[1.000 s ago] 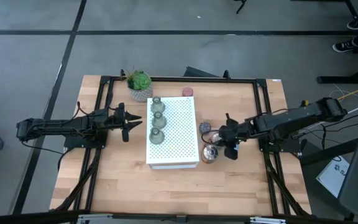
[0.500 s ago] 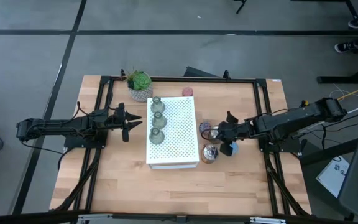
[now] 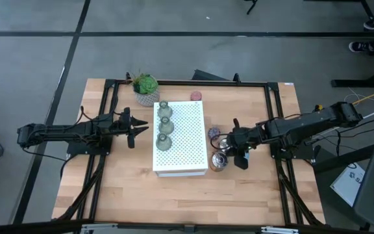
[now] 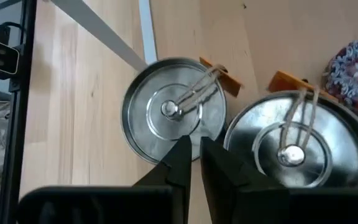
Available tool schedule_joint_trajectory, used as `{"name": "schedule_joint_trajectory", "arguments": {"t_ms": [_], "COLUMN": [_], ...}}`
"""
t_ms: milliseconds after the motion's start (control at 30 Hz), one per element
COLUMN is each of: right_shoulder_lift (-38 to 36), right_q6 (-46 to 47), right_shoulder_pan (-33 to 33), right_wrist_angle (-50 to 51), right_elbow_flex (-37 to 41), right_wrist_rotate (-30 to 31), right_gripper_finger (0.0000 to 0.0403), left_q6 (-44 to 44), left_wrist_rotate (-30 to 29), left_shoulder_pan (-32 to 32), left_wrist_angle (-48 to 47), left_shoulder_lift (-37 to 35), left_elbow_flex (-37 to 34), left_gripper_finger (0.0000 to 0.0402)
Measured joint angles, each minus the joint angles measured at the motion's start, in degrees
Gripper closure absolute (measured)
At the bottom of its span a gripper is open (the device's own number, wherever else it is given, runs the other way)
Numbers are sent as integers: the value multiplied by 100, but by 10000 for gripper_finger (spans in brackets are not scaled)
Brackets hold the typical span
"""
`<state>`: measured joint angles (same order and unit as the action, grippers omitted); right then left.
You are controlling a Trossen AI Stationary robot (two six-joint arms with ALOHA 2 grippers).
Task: Pick & Place candle stick holders
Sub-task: Put the top orange scented candle on the shelf
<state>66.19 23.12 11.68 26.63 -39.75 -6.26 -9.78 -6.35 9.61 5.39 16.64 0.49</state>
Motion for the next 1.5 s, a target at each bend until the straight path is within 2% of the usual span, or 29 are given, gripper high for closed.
{"name": "schedule_joint_trajectory", "arguments": {"t_ms": [300,533,767,900,1367,1500], "right_shoulder_lift": [-2,-2,-2,-2,-61,-122], "right_q6": [-405,-780,-1230,-1216,-1136,-915], "right_shoulder_pan": [7,4,4,4,144,267], "right_wrist_angle": [446,838,889,908,1251,1265], "right_elbow_flex": [-221,-221,-221,-221,-221,-221], "right_wrist_rotate": [-341,-345,-555,-904,-751,-933], "right_gripper_finger": [365,365,365,365,363,362], "left_q6": [1,2,0,2,1,1], "left_wrist_rotate": [0,0,0,0,0,1], "left_shoulder_pan": [-1,-2,-2,0,0,0], "left_wrist_angle": [0,0,-1,0,0,0], "left_shoulder_lift": [0,0,-1,-2,-2,-1], "left_elbow_flex": [-1,0,-2,-2,-2,-2], "left_gripper_finger": [294,294,294,294,294,294]}}
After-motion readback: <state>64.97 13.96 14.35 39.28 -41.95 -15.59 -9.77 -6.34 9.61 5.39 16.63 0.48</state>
